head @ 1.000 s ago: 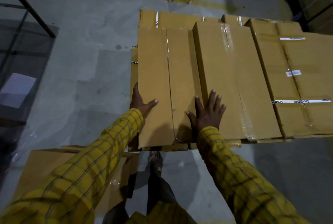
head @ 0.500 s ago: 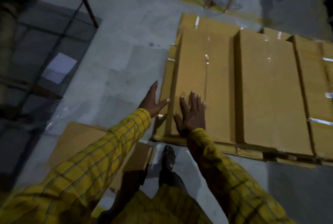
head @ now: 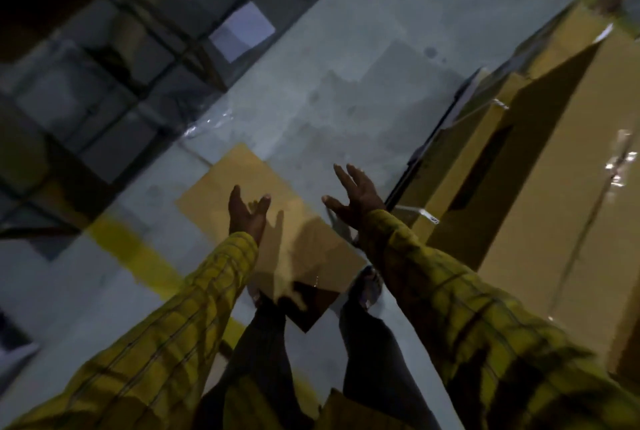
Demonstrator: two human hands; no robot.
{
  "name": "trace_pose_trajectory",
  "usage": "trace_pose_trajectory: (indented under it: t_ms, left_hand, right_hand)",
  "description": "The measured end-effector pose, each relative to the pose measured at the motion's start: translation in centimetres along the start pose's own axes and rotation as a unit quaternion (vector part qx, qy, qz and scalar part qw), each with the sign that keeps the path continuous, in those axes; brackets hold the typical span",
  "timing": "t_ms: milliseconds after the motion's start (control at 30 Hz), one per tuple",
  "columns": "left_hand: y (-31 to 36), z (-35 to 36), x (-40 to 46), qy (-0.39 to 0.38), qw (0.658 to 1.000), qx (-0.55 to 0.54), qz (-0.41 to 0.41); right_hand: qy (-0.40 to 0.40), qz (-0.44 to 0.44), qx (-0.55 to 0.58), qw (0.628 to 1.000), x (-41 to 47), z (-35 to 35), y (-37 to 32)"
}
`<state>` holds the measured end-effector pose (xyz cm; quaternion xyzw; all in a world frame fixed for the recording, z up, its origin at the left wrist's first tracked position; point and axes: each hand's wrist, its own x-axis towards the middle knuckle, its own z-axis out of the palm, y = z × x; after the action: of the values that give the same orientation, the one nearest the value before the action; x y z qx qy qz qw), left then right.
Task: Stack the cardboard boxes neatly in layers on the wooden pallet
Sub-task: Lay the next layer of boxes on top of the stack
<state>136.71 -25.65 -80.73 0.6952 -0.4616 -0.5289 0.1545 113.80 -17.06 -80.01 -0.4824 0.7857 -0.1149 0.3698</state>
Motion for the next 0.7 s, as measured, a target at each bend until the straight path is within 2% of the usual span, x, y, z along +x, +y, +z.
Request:
trace_pose_trajectory:
  t_ms: [200, 300, 367, 433, 533, 700]
  left_hand:
    - [-10.2, -0.8, 6.4, 0.022, 0.999, 0.015, -0.035]
    - [-14.3, -0.7, 9.3, 0.065, 0.993, 0.082, -0.052]
    - [-16.8, -0.7, 10.3, 0.113, 0.983, 0.102, -0.102]
    - [-18.7, -0.6, 10.5, 0.134, 0.971, 0.070, -0.183]
    - [-20.7, 0.3, 10.3, 0.103, 0.961, -0.041, -0.254]
    - [-19.7, 0.2, 10.6, 0.070, 0.973, -0.062, -0.211]
  right_hand:
    - [-0.114, -0.042, -0.060, 0.991, 8.4, 10.0, 0.7]
    - [-0.121, -0.035, -0.049, 0.991, 11.5, 14.5, 1.2]
    - [-0.123, 0.009, -0.014, 0.992, 12.8, 16.7, 1.9]
    - [-0.131, 0.066, 0.017, 0.989, 13.4, 18.6, 3.2]
    - [-0.136, 0.109, 0.059, 0.983, 13.0, 20.0, 4.4]
    - [-0.118, 0.116, 0.108, 0.980, 11.9, 19.6, 4.7]
